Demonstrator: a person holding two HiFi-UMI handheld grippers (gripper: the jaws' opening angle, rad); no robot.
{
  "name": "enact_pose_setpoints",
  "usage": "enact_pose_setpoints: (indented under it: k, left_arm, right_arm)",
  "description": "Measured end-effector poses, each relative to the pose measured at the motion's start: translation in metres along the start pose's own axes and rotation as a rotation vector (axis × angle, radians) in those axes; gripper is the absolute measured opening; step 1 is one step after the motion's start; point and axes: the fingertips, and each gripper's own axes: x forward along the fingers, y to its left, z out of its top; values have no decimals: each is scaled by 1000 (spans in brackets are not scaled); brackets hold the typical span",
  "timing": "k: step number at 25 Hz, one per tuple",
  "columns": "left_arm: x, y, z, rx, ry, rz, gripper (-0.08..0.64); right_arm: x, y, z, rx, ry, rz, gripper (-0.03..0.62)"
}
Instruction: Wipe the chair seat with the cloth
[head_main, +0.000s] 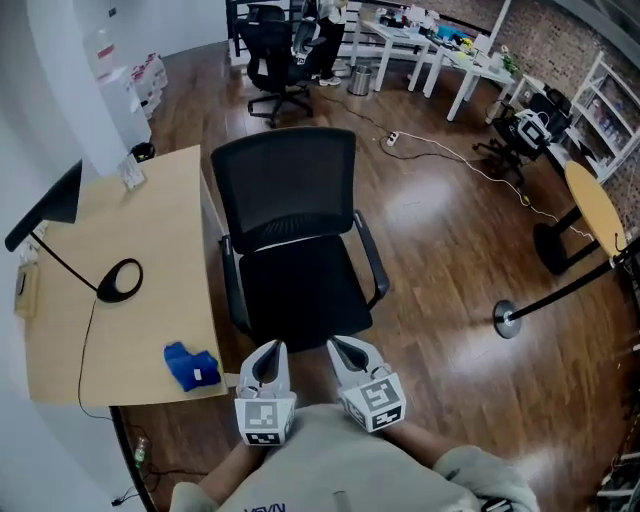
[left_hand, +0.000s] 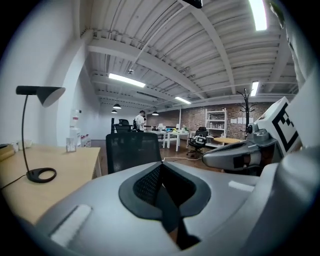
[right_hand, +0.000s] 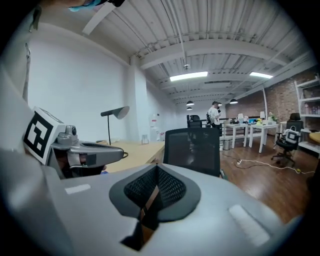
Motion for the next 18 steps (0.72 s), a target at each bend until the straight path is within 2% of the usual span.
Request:
enact_pose_setpoints:
  k: [6, 10, 14, 18]
  left_arm:
    - [24, -94, 1, 22, 10, -32, 5]
    - [22, -142, -12, -23, 32, -8, 5]
    - [15, -175, -13, -29, 34, 25, 5]
    - [0, -176, -16, -2, 60, 62, 5]
  right_arm:
    - [-70, -67, -7, 18, -49, -53, 2]
    - [-113, -91, -26, 48, -35, -46, 2]
    - [-140, -103, -34, 44, -35, 2, 2]
    - [-146, -101, -32, 33, -50, 38, 2]
